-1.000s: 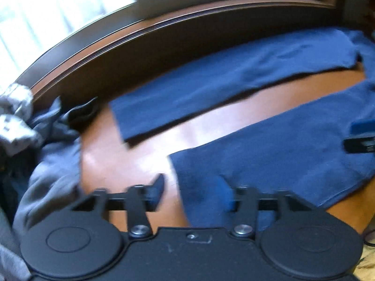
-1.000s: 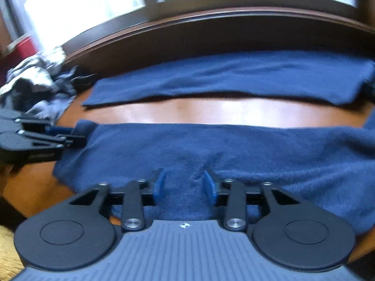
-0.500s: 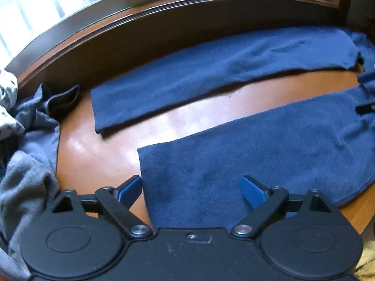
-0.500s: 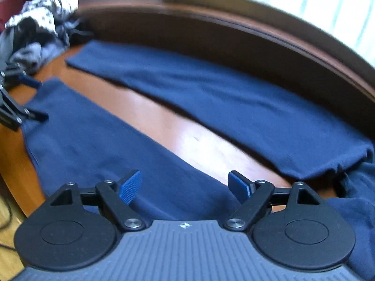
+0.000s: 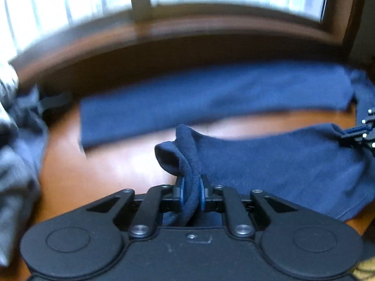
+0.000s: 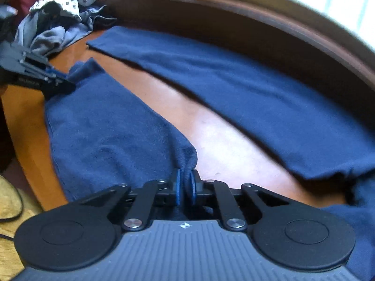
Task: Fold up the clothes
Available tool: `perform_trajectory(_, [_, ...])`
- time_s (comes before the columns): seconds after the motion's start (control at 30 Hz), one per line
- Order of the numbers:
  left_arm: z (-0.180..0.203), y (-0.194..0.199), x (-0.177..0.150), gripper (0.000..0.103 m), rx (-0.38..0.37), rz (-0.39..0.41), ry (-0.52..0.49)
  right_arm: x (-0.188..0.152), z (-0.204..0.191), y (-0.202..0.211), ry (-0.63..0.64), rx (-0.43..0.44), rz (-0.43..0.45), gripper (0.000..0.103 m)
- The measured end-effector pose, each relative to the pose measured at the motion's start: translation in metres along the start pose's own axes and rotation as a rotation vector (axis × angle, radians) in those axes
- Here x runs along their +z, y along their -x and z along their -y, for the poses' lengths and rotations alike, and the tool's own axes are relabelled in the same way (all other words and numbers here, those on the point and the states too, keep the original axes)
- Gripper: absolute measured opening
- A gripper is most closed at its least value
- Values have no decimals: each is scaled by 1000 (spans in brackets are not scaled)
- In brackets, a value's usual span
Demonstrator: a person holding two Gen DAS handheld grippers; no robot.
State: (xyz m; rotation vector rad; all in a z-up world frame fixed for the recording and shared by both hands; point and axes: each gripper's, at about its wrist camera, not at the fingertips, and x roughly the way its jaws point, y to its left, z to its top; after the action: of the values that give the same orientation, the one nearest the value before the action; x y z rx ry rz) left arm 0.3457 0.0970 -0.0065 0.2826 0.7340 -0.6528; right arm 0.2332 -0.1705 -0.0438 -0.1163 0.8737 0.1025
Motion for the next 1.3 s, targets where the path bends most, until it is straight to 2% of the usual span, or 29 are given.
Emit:
perform_trajectory(0.07, [-8,33,26,11,28,132,32,14,7,20,-55,-39,107,8])
perform_trajectory(0.17, [-18,91,50,12,111,325,26,37,6,79,-104,-90,362,9])
perform_trajectory(0.23, [-23,115,51,14,191,372,15,40,-7,107,-119,-53,489,8])
perform_trajectory(0.27, [-28,123,46,15,225,367,25,40,-14,121,-126,-30,550,9])
perform_trajectory(0.3, [-33,125,39,16,255,345,45,38,-20,125,-134,20,565,9])
perform_trajectory(0.33, [-39,124,30,20,279,311,68,35,-28,122,-144,87,547,9])
perform_trajectory(0.37, [-45,118,17,24,299,256,92,29,-38,109,-139,151,487,11])
perform_trajectory(0.43, [-56,102,-9,28,370,127,131,17,-60,79,-121,275,344,22])
perform_trajectory(0.47, [-61,93,-24,30,417,58,149,9,-72,63,-101,293,266,38])
perform_trajectory(0.5, [-66,86,-34,31,447,2,164,2,-84,46,-77,299,185,46])
perform_trajectory(0.53, [-71,79,-47,33,465,-44,183,-5,-97,30,-53,305,105,46])
perform_trajectory(0.6, [-79,73,-62,43,449,-86,228,-14,-109,15,-41,308,52,46])
perform_trajectory(0.63, [-82,73,-63,52,431,-91,248,-15,-109,14,-63,313,54,46])
perform_trajectory(0.67, [-81,72,-62,58,417,-84,258,-13,-105,15,-88,313,67,52])
perform_trajectory(0.7, [-81,70,-60,59,403,-75,265,-9,-100,14,-118,304,86,65])
perform_trajectory(0.73, [-78,69,-55,60,391,-57,258,-5,-94,12,-152,284,104,70])
perform_trajectory(0.77, [-75,67,-49,66,380,-39,249,-2,-88,11,-187,258,119,74])
perform_trajectory(0.87, [-59,55,-40,82,329,0,202,6,-65,8,-302,189,165,74])
perform_trajectory(0.97, [-46,38,-29,84,300,2,138,11,-44,5,-440,140,203,74])
perform_trajectory(1.03, [-41,27,-27,84,307,-22,103,14,-38,2,-487,163,213,74])
perform_trajectory(1.13, [-46,18,-27,86,330,-57,88,29,-48,-4,-404,201,199,74])
perform_trajectory(1.2, [-52,20,-32,90,352,-81,94,47,-64,-15,-306,235,186,75])
perform_trajectory(1.3, [-69,28,-42,90,354,-89,117,75,-92,-35,-170,296,166,75])
